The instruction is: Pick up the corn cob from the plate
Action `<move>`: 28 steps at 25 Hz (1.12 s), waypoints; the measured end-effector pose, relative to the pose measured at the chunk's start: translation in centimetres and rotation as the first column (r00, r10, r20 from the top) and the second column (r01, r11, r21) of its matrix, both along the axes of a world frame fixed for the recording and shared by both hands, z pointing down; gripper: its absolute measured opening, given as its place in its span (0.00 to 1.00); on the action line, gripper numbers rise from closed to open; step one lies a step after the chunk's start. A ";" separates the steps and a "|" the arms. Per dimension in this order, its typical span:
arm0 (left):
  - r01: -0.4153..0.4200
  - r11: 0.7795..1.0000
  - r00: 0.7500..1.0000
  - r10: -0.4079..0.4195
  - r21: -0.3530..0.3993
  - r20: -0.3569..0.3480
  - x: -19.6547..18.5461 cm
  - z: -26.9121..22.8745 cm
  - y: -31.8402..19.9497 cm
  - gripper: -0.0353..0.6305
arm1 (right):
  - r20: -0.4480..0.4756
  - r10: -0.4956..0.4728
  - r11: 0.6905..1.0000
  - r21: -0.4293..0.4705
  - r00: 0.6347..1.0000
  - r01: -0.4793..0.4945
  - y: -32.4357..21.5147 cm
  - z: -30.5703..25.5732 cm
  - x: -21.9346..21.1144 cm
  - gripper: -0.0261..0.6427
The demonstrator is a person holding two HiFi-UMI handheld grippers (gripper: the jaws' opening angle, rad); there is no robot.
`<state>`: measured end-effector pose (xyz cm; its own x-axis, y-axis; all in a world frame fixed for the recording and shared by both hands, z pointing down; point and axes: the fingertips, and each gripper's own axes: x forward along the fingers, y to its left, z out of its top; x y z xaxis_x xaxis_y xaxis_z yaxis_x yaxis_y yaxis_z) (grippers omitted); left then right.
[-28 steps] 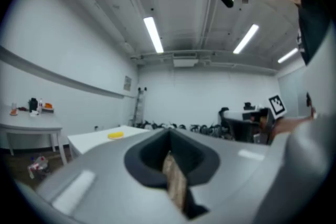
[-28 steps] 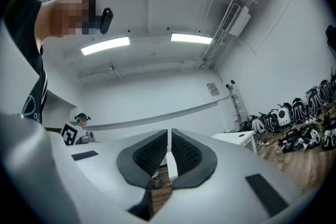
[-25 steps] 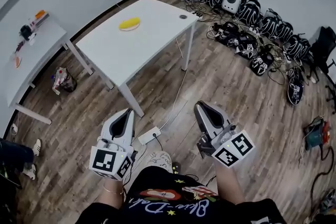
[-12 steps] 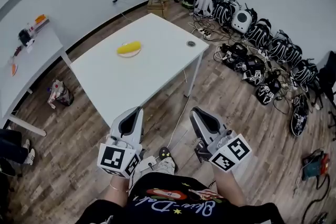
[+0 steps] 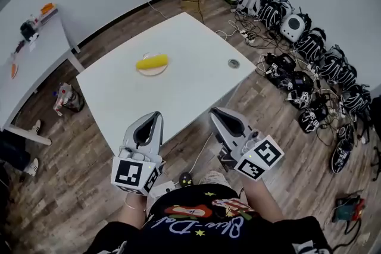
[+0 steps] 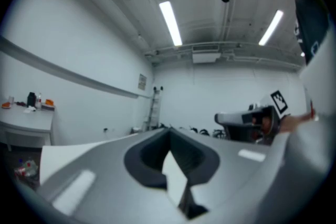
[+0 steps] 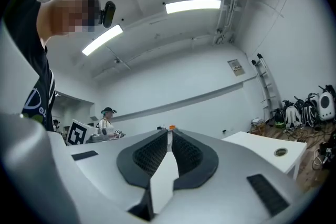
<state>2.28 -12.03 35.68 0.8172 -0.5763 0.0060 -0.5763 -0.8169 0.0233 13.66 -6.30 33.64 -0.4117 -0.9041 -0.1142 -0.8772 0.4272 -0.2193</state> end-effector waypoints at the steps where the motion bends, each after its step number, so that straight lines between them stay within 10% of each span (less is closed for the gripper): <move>1: 0.018 1.000 1.000 -0.018 -0.013 -0.001 0.2 0.4 -0.8 0.05 | -0.003 -0.012 1.000 -0.014 1.000 0.011 -1.0 0.4 0.5 0.06; 14: 0.260 0.965 0.965 -0.259 -0.044 0.031 3.0 0.7 -14.0 0.05 | -0.125 -0.236 0.972 -0.025 0.964 0.235 -19.8 1.2 5.3 0.07; 25: 0.456 0.884 0.890 -0.452 -0.099 0.068 3.2 3.7 -21.8 0.05 | -0.289 -0.609 0.789 -0.318 0.739 0.526 -33.4 10.9 1.6 0.07; 28: 0.474 0.872 0.881 -0.469 -0.121 0.069 2.4 4.3 -22.5 0.05 | -0.318 -0.659 0.745 -0.405 0.681 0.531 -36.0 13.9 -0.6 0.23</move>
